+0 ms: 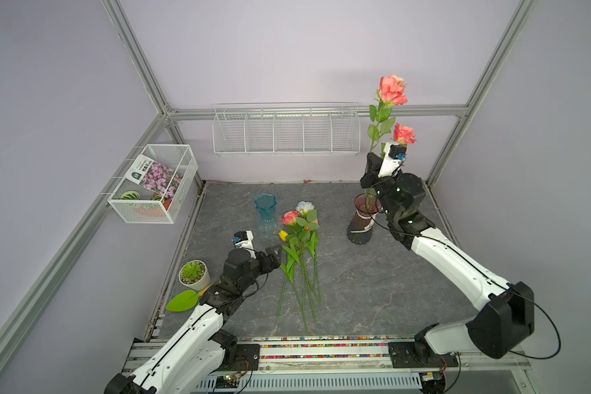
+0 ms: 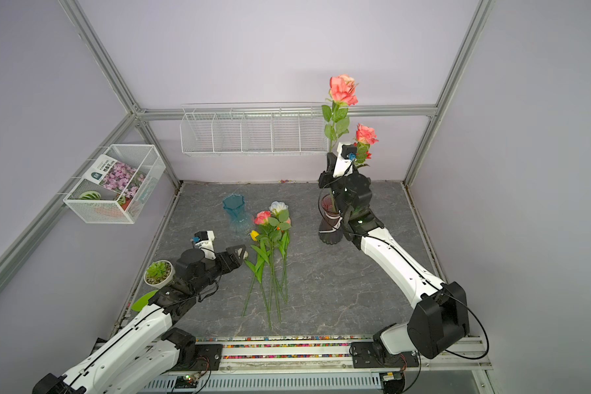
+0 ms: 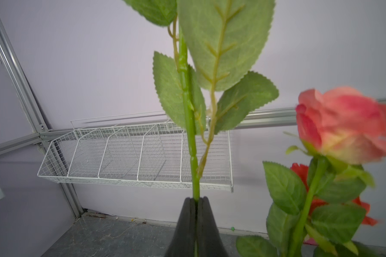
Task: Arrange the flowers in different vases according to their variety
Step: Insert the flower into the vase.
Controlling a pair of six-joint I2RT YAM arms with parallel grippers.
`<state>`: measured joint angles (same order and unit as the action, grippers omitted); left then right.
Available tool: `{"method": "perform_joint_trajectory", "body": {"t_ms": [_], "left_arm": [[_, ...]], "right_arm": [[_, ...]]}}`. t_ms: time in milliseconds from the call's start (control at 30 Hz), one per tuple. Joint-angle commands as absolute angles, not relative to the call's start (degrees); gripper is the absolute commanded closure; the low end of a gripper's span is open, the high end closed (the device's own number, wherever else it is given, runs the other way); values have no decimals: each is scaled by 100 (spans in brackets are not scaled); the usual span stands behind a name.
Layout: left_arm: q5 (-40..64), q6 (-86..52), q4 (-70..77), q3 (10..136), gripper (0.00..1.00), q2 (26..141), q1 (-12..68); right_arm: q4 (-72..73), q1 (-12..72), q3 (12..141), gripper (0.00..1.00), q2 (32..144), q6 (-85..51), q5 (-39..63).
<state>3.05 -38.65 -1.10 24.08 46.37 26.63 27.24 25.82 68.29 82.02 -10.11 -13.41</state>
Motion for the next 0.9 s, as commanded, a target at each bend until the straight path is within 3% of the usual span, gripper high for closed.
{"method": "perform_joint_trajectory", "body": {"t_ms": [0, 167, 233, 467, 867], "left_arm": [[330, -3763, -45, 2351, 8, 4591, 2637], [368, -3771, -10, 2338, 8, 4614, 2639], [419, -3762, 45, 2334, 8, 4668, 2637], [821, -3648, 254, 2459, 8, 5244, 2646], [520, -3487, -51, 2496, 8, 5142, 2646]], "right_arm": [[3406, 2574, 6301, 100, 8182, -1424, -1537], [3341, 2575, 5746, 100, 7909, -1652, -1684], [2988, 2574, 5725, 79, 7739, -1726, -1769], [1422, 2567, 5802, 55, 6916, -1915, -1535], [-1214, 2636, 5257, 40, 5453, -2838, -569]]}}
